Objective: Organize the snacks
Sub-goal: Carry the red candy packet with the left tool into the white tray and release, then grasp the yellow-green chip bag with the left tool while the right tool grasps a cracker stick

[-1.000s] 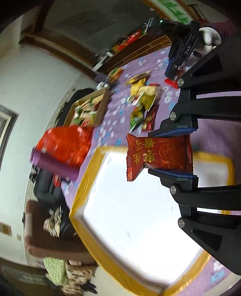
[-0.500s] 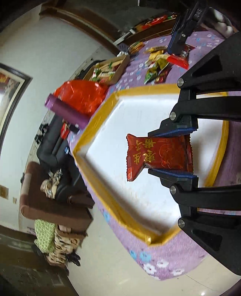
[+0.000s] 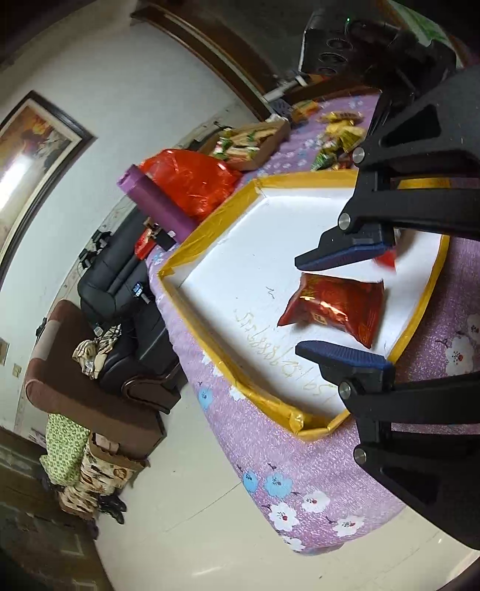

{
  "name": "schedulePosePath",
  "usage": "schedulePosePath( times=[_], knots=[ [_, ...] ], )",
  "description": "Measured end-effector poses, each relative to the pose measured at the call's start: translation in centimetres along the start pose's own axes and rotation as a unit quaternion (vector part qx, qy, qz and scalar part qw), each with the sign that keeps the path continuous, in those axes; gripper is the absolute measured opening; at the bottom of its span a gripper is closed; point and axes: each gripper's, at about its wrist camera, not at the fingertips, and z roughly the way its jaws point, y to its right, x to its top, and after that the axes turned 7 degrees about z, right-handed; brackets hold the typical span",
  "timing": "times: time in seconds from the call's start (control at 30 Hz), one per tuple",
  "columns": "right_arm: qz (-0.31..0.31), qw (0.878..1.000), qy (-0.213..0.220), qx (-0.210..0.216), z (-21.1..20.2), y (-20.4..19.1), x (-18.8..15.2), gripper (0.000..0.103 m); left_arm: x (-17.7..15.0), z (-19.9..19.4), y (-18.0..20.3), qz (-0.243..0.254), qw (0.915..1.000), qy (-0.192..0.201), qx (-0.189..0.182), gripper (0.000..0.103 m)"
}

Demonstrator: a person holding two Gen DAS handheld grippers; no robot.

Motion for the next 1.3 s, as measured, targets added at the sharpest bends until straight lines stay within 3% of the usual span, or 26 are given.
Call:
schedulePosePath(
  times=[0.17,0.33,0.47,0.6,0.7,0.8,0.87,0.9,0.93,1.03,1.13,1.2,1.3],
  knots=[
    [0.019,0.999,0.044,-0.013,-3.6,2.1,0.2,0.031,0.2,-0.8,0.9,-0.002,0.9996,0.014,-0.023,0.037],
    [0.067,0.992,0.091,-0.048,-8.1,7.2,-0.8,0.032,0.0,-1.2,3.4,0.034,0.9983,0.015,-0.046,0.044],
    [0.114,0.98,0.134,-0.094,-13.6,12.3,-2.1,0.032,0.2,-2.1,6.3,0.075,0.994,0.013,-0.079,0.044],
    [0.132,0.962,0.185,-0.151,-21.9,16.0,-2.1,0.033,1.5,-4.9,9.1,0.113,0.9876,0.033,-0.103,0.044],
    [0.128,0.943,0.236,-0.198,-30.1,16.5,-1.2,0.033,3.5,-7.5,11.3,0.138,0.9816,0.048,-0.123,0.044],
    [0.134,0.915,0.304,-0.229,-38.8,16.1,0.4,0.033,6.2,-10.6,13.6,0.165,0.9755,0.074,-0.126,0.044],
    [0.143,0.894,0.351,-0.24,-44.4,15.7,1.8,0.033,7.9,-12.7,14.8,0.179,0.972,0.097,-0.117,0.05],
    [0.146,0.88,0.38,-0.245,-47.6,15.2,2.8,0.033,8.9,-13.8,15.5,0.185,0.9704,0.112,-0.108,0.059],
    [0.148,0.872,0.397,-0.246,-49.5,14.9,3.7,0.036,9.5,-14.5,15.9,0.188,0.9694,0.122,-0.1,0.069],
    [0.154,0.853,0.44,-0.235,-54.2,14.0,5.8,0.052,10.6,-16.3,16.8,0.199,0.9648,0.154,-0.076,0.076],
    [0.161,0.862,0.433,-0.211,-53.0,14.9,5.8,0.065,9.8,-15.2,17.0,0.203,0.9648,0.143,-0.087,0.083],
    [0.168,0.879,0.39,-0.215,-49.3,16.3,5.1,0.066,8.9,-12.8,17.4,0.203,0.9674,0.113,-0.101,0.083],
    [0.18,0.915,0.296,-0.204,-40.5,19.2,2.7,0.066,7.3,-8.8,17.9,0.191,0.9714,0.061,-0.127,0.083]
  ],
)
